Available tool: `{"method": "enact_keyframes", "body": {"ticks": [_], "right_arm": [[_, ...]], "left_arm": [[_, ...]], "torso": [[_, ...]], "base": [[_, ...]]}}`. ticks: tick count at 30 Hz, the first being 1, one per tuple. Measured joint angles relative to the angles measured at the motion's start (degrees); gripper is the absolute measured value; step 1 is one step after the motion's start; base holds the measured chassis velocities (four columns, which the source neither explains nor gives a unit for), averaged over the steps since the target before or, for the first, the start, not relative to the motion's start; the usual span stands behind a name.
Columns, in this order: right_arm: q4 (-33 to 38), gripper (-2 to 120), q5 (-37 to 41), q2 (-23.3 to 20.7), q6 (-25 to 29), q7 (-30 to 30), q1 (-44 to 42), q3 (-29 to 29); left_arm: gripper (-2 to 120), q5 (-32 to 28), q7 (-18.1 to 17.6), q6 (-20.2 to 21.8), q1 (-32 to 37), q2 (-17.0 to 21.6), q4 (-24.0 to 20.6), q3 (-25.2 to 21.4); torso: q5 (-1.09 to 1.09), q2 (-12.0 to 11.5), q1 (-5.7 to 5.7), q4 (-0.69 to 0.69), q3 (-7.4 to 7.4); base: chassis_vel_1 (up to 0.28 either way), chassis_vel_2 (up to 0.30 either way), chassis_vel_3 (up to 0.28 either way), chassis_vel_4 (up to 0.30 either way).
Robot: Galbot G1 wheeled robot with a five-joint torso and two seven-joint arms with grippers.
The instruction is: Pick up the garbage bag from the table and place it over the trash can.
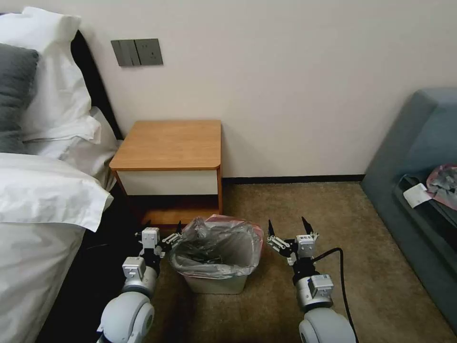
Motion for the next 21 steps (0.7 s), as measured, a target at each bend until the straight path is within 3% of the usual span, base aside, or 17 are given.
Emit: {"method": "enact_keyframes", "body": {"ticks": [21], "right_arm": [[-0.01, 100, -0.11, -0.04, 0.03, -0.41, -0.01, 0.31]], "left_arm": [[93, -0.45, -0.29, 0.26, -0.01, -0.04, 0.01, -0.03]], "torso": [[0.01, 0.0, 0.0, 0.0, 0.0]], "base": [[0.0, 0.0, 0.0, 0.0]]}}
